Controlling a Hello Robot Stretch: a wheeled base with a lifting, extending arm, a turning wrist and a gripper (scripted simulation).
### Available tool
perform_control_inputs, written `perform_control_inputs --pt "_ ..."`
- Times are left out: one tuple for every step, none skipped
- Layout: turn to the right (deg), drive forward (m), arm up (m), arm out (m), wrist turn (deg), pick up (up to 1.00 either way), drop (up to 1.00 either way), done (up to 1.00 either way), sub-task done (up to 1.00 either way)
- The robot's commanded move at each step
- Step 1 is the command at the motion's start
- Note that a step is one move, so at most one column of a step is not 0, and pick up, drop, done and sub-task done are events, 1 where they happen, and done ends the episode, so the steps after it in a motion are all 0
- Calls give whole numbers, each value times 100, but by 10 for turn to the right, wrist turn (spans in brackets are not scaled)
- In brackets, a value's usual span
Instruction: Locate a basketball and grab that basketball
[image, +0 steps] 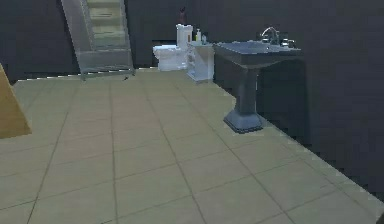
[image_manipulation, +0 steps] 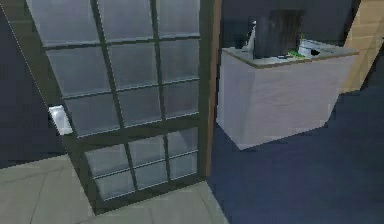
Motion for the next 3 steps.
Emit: perform_control_inputs --pt "-180 0 0 0 0 0 0 0 0" --pt "0 50 0 0 0 0 0 0 0" --pt "-360 0 0 0 0 0 0 0 0"
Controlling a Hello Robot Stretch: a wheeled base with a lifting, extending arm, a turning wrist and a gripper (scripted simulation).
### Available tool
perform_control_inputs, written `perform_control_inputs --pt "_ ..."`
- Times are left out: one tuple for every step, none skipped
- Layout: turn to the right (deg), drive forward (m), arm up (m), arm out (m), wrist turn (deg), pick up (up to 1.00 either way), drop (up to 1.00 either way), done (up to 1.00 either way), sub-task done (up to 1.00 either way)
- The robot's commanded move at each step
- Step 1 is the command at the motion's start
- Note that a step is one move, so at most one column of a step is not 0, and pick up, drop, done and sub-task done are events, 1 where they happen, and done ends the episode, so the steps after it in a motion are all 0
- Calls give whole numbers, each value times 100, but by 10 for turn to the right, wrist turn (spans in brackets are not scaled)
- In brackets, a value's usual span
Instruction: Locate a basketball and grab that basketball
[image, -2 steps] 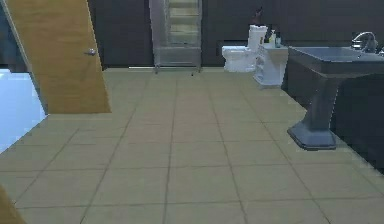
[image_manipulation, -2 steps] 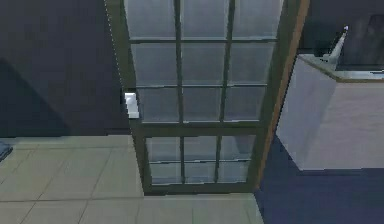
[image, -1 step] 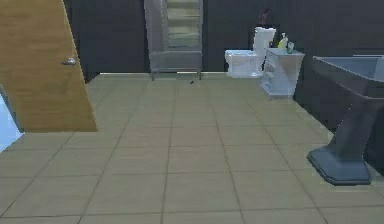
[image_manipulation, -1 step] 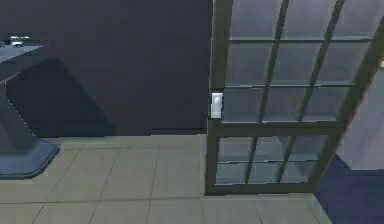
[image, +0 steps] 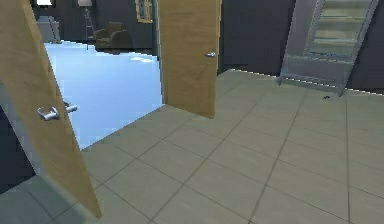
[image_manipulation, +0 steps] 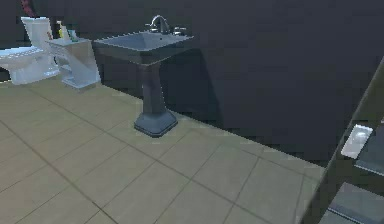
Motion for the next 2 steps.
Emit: perform_control_inputs --pt "0 85 0 0 0 0 0 0 0" --pt "-120 0 0 0 0 0 0 0 0"
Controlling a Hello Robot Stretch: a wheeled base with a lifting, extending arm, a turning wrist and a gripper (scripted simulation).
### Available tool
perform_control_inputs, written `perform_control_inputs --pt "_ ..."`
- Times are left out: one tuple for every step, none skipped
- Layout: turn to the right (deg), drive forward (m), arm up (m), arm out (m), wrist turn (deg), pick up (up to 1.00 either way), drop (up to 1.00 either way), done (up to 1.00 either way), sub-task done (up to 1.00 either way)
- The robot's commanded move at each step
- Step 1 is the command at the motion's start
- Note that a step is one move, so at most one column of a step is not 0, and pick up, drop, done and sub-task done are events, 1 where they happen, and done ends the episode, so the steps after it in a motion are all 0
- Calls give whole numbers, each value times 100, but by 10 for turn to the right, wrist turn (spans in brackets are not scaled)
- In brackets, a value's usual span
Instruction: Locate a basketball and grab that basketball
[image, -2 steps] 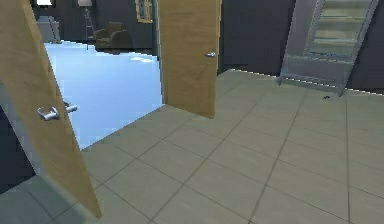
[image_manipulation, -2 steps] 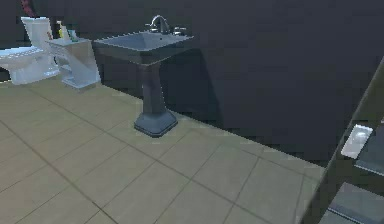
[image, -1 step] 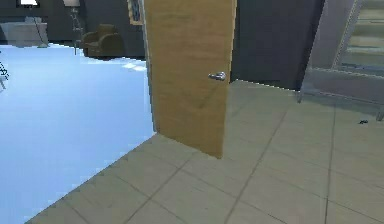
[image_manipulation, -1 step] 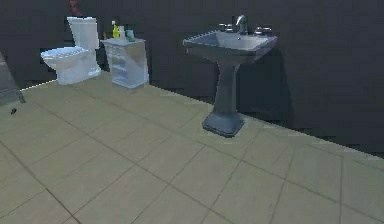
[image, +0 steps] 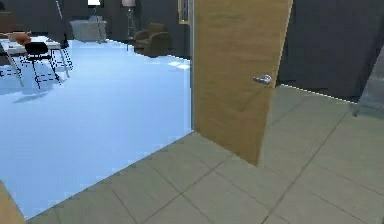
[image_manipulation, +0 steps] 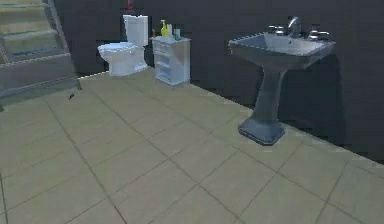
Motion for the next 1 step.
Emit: perform_control_inputs --pt "0 70 0 0 0 0 0 0 0"
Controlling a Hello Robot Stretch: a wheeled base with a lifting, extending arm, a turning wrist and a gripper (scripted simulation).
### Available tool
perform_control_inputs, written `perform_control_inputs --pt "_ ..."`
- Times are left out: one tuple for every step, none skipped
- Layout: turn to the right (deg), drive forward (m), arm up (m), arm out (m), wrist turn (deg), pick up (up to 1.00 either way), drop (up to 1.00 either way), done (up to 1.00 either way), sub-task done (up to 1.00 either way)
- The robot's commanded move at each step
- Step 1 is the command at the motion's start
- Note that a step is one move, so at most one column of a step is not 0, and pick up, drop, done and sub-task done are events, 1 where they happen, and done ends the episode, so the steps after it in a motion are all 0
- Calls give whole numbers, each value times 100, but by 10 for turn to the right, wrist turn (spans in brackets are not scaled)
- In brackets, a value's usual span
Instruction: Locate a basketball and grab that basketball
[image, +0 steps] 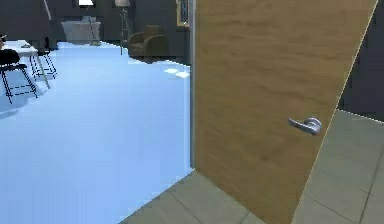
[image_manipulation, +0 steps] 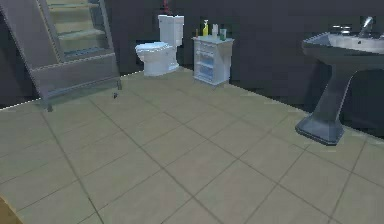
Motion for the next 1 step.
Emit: perform_control_inputs --pt "-450 0 0 0 0 0 0 0 0"
